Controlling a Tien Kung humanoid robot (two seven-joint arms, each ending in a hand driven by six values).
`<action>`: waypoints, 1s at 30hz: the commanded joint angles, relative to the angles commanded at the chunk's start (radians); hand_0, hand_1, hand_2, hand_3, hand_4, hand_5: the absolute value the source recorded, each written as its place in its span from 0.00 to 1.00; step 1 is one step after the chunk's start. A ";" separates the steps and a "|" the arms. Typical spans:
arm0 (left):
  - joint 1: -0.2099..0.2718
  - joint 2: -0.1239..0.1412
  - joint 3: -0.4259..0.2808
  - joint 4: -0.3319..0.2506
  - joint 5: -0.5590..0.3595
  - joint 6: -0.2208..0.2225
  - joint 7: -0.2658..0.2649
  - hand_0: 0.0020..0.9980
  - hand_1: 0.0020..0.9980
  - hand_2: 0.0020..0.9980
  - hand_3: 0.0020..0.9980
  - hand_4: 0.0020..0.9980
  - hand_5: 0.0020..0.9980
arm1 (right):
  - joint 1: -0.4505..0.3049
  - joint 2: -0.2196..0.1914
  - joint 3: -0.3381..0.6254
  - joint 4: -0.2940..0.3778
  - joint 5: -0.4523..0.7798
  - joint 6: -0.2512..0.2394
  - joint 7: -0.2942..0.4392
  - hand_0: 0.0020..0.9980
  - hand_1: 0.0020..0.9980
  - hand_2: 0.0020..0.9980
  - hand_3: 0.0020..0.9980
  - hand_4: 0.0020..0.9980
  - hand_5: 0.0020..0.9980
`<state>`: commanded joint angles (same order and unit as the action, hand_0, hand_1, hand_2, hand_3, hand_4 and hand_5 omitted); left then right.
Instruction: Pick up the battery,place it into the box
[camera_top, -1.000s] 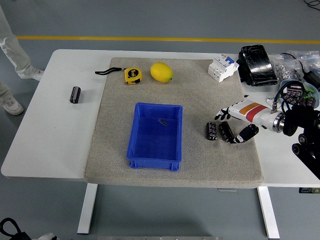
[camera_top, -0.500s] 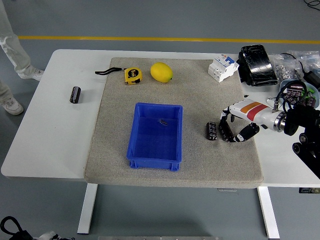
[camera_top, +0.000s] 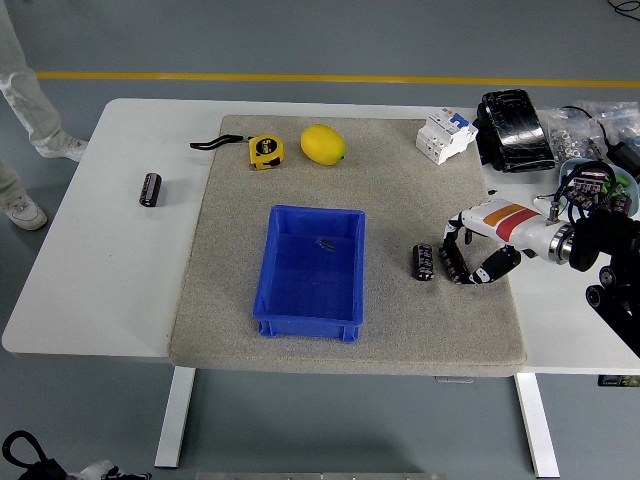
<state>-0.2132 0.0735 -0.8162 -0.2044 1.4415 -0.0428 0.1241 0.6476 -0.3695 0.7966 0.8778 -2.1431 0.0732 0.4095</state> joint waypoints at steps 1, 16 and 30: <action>0.000 0.000 0.001 0.000 -0.001 0.000 0.000 0.60 0.57 0.60 0.71 0.72 0.69 | -0.001 0.000 -0.002 0.000 0.001 0.000 0.000 0.55 0.49 0.51 0.55 0.77 0.02; 0.005 0.006 -0.004 0.000 0.000 -0.001 0.002 0.60 0.56 0.59 0.71 0.72 0.69 | 0.010 -0.024 0.029 0.094 0.007 0.018 0.001 0.52 0.48 0.50 0.53 0.76 0.00; 0.010 0.010 -0.020 0.000 0.023 -0.004 0.005 0.60 0.56 0.59 0.71 0.72 0.69 | 0.092 0.021 0.011 0.317 0.074 0.042 -0.015 0.53 0.47 0.50 0.53 0.77 0.00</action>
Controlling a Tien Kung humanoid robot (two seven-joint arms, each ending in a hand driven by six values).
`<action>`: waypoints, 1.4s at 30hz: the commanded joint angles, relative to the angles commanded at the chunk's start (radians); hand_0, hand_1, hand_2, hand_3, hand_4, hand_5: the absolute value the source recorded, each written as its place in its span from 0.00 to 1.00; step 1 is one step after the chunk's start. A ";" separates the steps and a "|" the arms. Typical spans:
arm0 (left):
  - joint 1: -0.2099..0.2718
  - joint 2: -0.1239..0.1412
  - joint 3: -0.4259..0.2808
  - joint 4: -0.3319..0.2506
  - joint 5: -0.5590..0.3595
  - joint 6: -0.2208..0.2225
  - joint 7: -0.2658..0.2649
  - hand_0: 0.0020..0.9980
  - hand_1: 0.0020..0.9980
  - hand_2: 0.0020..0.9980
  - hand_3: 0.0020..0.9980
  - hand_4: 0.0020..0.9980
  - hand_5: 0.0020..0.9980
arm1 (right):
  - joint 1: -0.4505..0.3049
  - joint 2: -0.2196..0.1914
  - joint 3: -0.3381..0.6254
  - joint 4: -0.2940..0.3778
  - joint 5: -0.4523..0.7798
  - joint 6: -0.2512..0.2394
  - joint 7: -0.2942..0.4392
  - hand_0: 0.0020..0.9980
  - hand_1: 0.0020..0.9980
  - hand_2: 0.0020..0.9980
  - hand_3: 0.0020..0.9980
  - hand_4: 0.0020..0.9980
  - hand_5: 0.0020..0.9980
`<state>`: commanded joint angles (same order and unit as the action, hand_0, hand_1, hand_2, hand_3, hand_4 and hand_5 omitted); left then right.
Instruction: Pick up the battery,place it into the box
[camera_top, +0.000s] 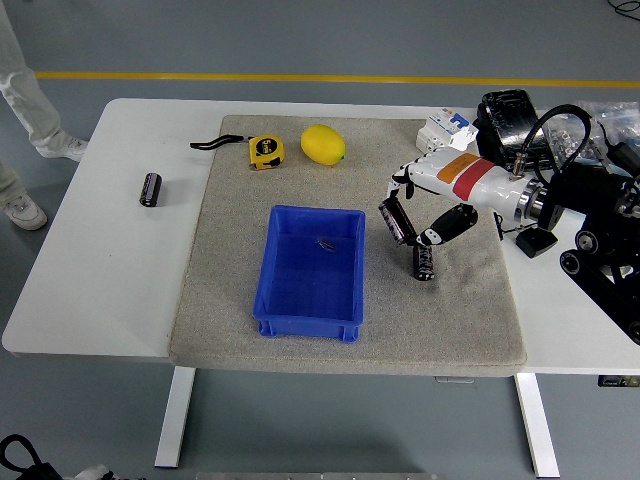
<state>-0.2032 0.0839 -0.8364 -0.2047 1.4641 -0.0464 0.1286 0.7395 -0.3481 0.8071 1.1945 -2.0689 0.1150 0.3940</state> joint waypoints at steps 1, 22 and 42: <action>-0.001 0.001 -0.003 0.000 0.004 -0.001 0.001 0.60 0.56 0.59 0.71 0.72 0.69 | 0.011 0.010 -0.008 0.009 0.006 0.001 -0.002 0.53 0.47 0.50 0.53 0.77 0.00; 0.009 0.011 -0.035 -0.003 0.050 -0.005 0.010 0.61 0.55 0.58 0.71 0.72 0.69 | 0.078 0.121 -0.139 -0.023 0.017 0.029 -0.055 0.69 0.72 0.88 0.91 1.00 0.15; 0.001 0.007 -0.037 0.003 0.048 0.003 0.003 0.61 0.55 0.58 0.71 0.71 0.68 | -0.088 0.055 0.121 -0.087 0.029 0.074 -0.165 0.55 0.60 0.67 0.79 1.00 0.19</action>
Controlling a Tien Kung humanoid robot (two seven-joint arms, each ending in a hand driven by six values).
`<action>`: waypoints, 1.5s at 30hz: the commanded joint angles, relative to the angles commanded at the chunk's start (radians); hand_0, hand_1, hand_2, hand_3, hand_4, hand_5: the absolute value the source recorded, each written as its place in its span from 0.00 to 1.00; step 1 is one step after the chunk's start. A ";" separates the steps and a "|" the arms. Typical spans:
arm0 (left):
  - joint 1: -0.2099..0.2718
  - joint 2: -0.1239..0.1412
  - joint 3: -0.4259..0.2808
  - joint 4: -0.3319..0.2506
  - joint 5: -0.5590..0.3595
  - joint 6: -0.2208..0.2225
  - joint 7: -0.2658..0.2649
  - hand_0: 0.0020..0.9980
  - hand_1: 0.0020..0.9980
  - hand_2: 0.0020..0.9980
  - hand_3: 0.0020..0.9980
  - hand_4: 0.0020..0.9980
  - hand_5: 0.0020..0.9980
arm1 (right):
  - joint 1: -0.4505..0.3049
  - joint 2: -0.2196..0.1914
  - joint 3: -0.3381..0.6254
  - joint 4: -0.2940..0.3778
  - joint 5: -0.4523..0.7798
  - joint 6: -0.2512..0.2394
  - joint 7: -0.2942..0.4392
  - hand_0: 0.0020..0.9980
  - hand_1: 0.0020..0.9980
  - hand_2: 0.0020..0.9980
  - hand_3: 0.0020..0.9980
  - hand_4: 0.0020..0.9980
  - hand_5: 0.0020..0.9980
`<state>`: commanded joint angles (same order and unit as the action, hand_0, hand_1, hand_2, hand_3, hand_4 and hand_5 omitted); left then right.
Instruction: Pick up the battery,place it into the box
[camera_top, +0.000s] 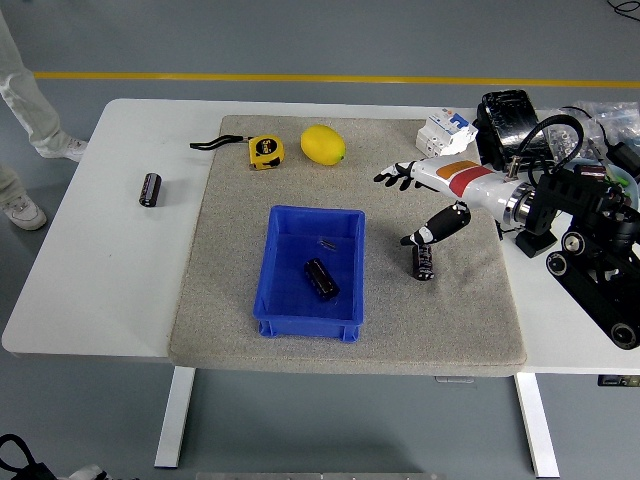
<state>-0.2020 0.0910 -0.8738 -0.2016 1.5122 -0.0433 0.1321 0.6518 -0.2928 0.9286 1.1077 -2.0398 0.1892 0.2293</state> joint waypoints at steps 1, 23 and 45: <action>-0.001 0.000 -0.001 0.000 0.002 0.000 0.000 0.61 0.55 0.58 0.71 0.71 0.68 | -0.008 0.001 0.008 -0.007 -0.006 -0.004 -0.003 0.55 0.60 0.67 0.79 1.00 0.19; -0.009 -0.002 0.005 -0.001 -0.004 -0.001 0.001 0.61 0.55 0.59 0.71 0.71 0.68 | -0.068 0.038 0.007 -0.105 -0.061 -0.028 -0.003 0.55 0.60 0.66 0.78 1.00 0.21; -0.013 -0.005 0.006 -0.002 0.000 -0.005 0.003 0.61 0.56 0.58 0.71 0.72 0.68 | -0.072 0.067 -0.028 -0.180 -0.043 -0.059 -0.009 0.52 0.57 0.62 0.75 1.00 0.24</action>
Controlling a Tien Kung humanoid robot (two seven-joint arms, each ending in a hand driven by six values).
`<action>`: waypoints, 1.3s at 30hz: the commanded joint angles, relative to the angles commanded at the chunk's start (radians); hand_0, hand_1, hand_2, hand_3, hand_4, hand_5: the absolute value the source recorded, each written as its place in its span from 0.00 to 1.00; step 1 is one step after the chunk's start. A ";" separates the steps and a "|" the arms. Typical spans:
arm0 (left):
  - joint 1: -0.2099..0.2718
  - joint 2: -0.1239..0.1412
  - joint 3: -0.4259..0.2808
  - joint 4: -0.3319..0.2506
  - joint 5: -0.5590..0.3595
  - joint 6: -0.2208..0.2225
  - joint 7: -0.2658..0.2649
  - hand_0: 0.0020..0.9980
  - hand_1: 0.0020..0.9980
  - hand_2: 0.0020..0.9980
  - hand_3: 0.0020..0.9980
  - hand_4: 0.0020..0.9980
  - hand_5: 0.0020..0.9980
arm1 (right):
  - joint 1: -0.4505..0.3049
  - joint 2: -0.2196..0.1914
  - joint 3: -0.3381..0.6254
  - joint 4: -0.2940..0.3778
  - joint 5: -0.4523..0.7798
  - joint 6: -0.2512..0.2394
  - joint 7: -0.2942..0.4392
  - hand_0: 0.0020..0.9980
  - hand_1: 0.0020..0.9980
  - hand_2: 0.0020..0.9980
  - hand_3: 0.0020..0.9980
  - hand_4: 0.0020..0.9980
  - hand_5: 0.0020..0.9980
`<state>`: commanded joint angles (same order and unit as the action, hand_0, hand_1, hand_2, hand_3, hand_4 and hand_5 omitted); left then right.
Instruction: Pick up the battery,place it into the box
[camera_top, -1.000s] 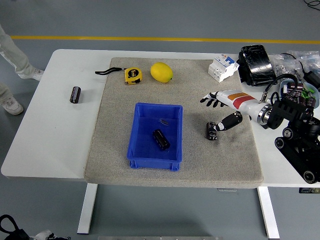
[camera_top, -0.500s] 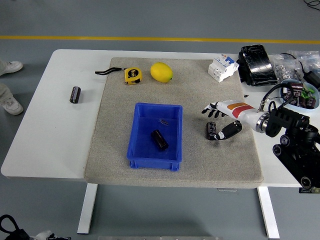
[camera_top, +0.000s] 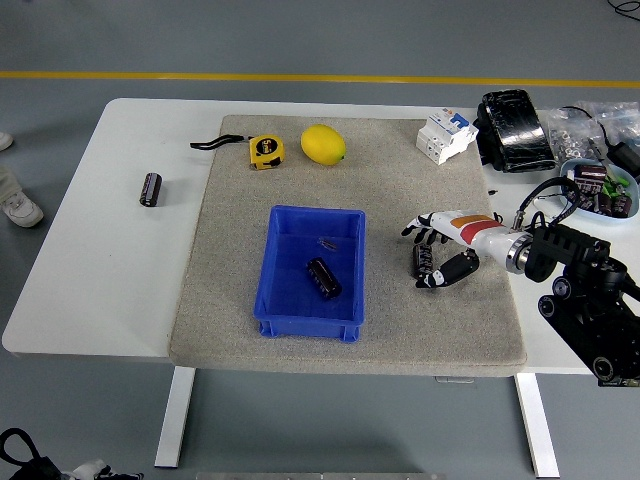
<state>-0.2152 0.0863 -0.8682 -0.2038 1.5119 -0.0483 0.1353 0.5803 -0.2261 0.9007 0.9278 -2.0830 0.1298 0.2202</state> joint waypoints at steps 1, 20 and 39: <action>0.000 0.000 -0.001 0.000 0.001 0.000 0.000 0.61 0.56 0.59 0.71 0.72 0.68 | 0.000 0.000 0.000 -0.002 0.000 0.000 -0.001 0.49 0.47 0.50 0.56 0.95 0.17; 0.000 -0.001 0.006 -0.001 -0.002 -0.002 -0.001 0.61 0.56 0.59 0.71 0.71 0.68 | 0.002 -0.003 -0.006 -0.011 -0.001 0.018 0.000 0.43 0.40 0.44 0.46 0.92 0.17; 0.008 0.005 0.002 -0.005 0.008 -0.013 0.009 0.61 0.56 0.59 0.71 0.71 0.68 | 0.019 -0.025 0.012 0.046 0.006 0.020 0.003 0.44 0.40 0.44 0.47 0.91 0.17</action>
<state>-0.2075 0.0914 -0.8663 -0.2089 1.5197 -0.0617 0.1446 0.5990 -0.2512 0.9128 0.9737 -2.0772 0.1500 0.2237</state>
